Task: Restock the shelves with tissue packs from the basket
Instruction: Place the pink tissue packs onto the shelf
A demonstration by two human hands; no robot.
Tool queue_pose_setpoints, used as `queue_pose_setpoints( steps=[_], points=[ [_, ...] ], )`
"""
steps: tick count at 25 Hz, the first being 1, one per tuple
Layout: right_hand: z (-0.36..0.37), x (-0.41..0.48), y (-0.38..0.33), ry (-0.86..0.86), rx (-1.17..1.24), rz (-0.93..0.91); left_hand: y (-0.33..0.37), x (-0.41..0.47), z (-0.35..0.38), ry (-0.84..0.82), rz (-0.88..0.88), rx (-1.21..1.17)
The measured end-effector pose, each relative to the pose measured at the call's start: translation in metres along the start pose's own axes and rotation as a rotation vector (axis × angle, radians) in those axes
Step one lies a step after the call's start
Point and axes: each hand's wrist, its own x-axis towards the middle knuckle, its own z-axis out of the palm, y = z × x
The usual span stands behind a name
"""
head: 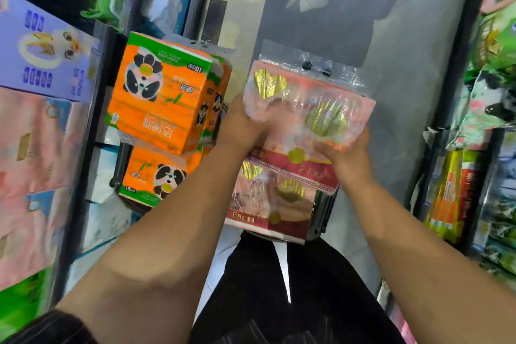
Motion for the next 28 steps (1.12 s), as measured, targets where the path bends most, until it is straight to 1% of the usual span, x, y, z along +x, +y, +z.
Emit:
queue_pose_setpoints(
  steps=[5,10,13,16,20,24,28],
  points=[
    [-0.005,-0.014,-0.017,-0.126,0.027,-0.073,-0.013,-0.045,-0.024,0.139,-0.041,-0.1],
    [0.005,-0.052,-0.042,-0.213,-0.064,-0.099,-0.019,-0.104,-0.063,0.236,-0.018,-0.142],
    [0.016,-0.081,-0.056,-0.259,-0.143,-0.135,-0.026,-0.139,-0.089,0.275,-0.052,-0.178],
    [0.029,-0.111,-0.08,-0.358,-0.202,-0.24,-0.028,-0.179,-0.113,0.362,-0.076,-0.233],
    [0.045,-0.156,-0.116,-0.516,-0.258,-0.444,-0.035,-0.233,-0.148,0.559,-0.054,-0.329],
    [0.07,-0.217,-0.144,-0.568,-0.329,-0.644,-0.043,-0.292,-0.187,0.656,-0.03,-0.436],
    [0.108,-0.284,-0.158,-0.605,-0.368,-0.803,-0.056,-0.353,-0.23,0.744,-0.013,-0.452]
  ],
)
